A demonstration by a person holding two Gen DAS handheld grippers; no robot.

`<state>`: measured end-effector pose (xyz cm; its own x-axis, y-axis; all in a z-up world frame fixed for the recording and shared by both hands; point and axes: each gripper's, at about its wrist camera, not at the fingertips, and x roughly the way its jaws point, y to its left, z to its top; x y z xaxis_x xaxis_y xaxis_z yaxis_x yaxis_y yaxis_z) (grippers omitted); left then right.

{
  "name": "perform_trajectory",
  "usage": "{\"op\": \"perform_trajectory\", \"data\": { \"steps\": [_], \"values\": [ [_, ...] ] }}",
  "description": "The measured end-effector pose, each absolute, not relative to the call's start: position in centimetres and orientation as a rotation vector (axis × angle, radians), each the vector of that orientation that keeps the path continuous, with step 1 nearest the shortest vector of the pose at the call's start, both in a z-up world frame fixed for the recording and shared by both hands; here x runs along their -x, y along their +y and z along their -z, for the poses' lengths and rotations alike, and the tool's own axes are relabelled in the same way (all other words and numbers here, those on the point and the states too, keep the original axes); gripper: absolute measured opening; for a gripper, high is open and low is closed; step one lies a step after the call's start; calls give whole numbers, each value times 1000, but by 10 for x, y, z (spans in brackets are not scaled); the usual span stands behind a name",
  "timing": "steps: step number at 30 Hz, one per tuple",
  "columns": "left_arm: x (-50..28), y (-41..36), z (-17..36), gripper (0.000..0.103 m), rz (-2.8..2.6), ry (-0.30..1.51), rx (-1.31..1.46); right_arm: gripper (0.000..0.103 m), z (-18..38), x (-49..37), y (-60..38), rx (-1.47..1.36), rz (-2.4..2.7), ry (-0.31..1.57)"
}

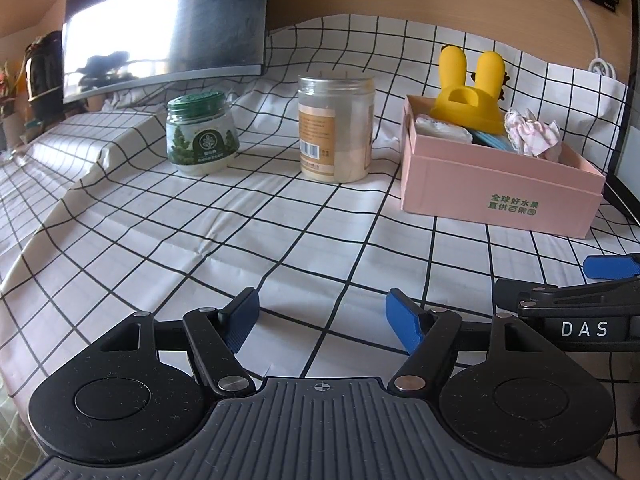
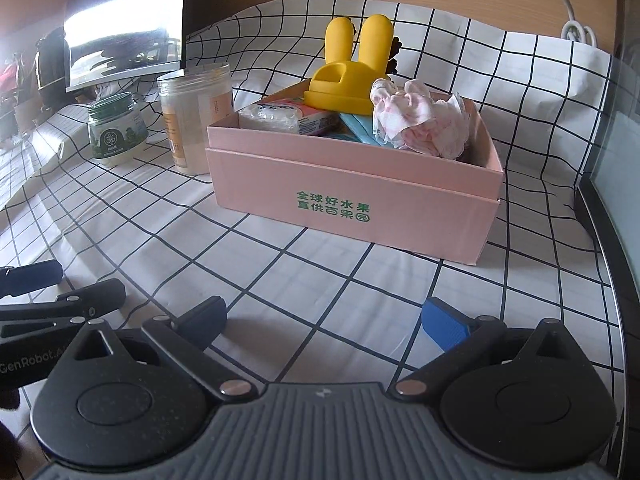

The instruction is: Organize soft objects

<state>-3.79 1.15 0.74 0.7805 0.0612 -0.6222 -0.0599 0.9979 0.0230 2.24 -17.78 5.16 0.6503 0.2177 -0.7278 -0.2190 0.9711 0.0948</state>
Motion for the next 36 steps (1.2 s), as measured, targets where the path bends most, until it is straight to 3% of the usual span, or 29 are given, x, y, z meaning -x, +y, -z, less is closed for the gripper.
{"op": "perform_trajectory", "data": {
  "steps": [36],
  "values": [
    [36, 14, -7, 74, -11, 667, -19, 103, -52, -23, -178, 2, -248, 826]
  ]
}}
